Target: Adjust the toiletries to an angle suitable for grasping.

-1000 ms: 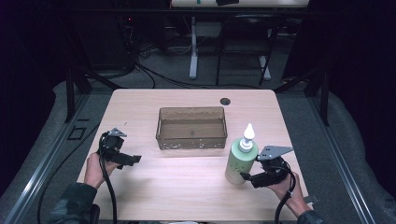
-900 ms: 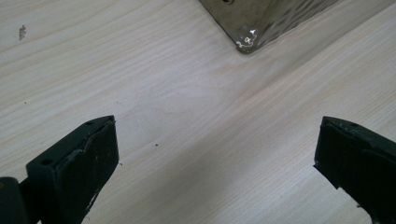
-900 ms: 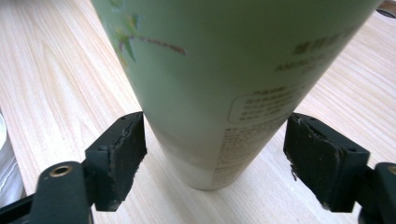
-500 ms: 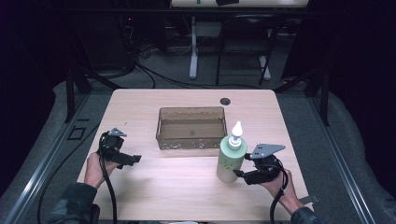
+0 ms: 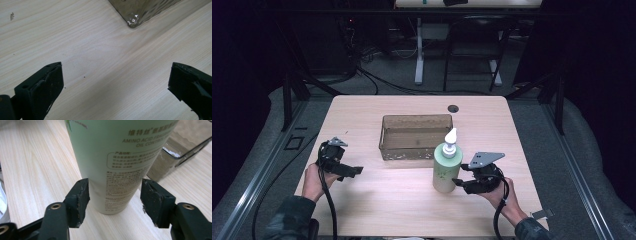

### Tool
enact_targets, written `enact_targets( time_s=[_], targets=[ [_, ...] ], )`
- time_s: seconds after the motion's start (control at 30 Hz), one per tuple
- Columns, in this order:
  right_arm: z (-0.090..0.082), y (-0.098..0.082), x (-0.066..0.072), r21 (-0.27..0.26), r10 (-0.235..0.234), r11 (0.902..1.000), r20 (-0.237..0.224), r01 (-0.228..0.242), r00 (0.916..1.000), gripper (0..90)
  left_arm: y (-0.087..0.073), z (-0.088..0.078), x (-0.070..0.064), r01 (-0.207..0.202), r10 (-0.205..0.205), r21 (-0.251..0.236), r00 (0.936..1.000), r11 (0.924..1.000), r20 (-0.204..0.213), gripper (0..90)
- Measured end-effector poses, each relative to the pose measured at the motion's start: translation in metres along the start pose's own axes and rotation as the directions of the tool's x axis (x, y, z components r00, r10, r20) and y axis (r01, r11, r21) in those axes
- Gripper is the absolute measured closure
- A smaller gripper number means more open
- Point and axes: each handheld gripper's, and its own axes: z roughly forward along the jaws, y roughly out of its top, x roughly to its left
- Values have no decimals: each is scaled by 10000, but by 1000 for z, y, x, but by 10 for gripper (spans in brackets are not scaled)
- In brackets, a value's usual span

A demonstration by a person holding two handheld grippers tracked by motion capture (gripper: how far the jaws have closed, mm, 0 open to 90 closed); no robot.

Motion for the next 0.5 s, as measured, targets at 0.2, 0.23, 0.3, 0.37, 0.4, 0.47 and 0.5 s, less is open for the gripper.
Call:
enact_targets(
  time_s=[0.2,0.23,0.3,0.37,0.4,0.47,0.5],
  targets=[
    [9,9,5,-17,-98,10000,-104,98,9999,471,0,0,0,13,-13,13,10000,10000,-48,2],
    [11,10,6,-54,-138,9999,-137,137,9998,477,0,0,0,9,-9,10,10000,10000,-52,2],
    [16,15,8,-108,-155,9998,-226,152,9996,501,0,0,0,0,0,22,10000,10000,-48,2],
    [17,17,9,-105,-145,9998,-262,142,9996,509,0,-1,1,-3,3,21,10000,10000,-48,2],
    [20,19,11,-111,-232,9997,-300,229,9993,527,0,-1,1,-11,12,23,10000,10000,-54,2],
    [21,20,12,-138,-274,9995,-314,269,9991,539,0,-1,1,-5,6,21,10000,10000,-45,2],
    [22,22,13,-167,-297,9994,-352,291,9989,545,0,0,1,-4,4,33,10000,10000,-45,2]
  ],
)
